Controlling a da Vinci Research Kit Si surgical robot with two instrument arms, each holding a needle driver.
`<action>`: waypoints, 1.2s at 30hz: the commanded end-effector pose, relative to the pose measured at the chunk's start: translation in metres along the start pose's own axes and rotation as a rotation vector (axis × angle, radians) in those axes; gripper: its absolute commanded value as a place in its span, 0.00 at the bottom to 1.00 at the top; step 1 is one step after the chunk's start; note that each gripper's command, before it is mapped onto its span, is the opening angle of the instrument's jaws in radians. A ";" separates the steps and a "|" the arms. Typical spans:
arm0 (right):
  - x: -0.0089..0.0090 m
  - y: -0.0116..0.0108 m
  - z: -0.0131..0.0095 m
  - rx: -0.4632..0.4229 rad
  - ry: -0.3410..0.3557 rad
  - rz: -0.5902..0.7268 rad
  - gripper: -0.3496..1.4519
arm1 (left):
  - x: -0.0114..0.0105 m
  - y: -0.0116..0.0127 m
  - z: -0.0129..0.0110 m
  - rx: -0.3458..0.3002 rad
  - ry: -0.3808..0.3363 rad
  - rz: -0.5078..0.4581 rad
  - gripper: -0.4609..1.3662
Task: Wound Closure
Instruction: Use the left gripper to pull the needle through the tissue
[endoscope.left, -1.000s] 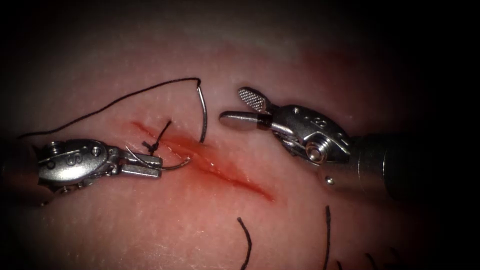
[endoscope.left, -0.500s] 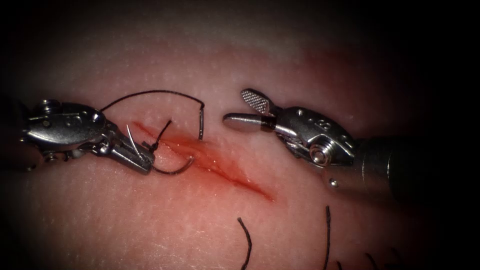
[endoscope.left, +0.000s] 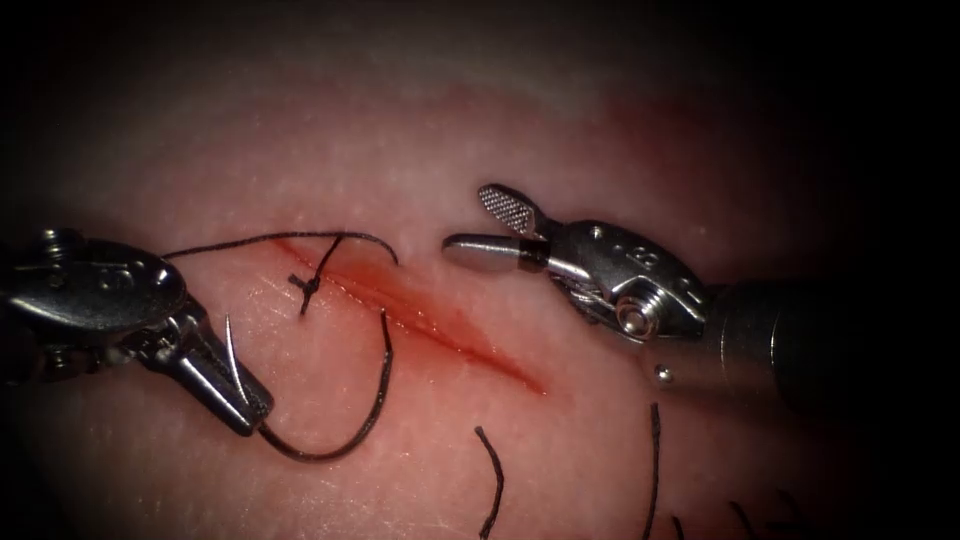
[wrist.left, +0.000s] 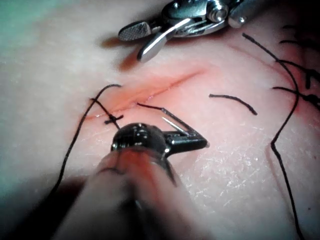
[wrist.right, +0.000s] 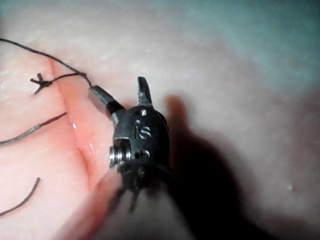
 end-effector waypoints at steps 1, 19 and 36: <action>0.0000 0.0000 0.0000 0.001 0.000 -0.001 0.67 | 0.0000 0.0003 0.0000 -0.014 -0.003 0.056 0.06; -0.0004 0.0002 -0.0004 0.009 0.000 -0.005 0.64 | 0.0001 0.0057 -0.0011 0.359 0.103 0.613 0.06; -0.0016 -0.0001 -0.0005 0.015 0.004 -0.015 0.63 | 0.0080 0.0051 -0.0060 0.751 0.268 0.786 0.06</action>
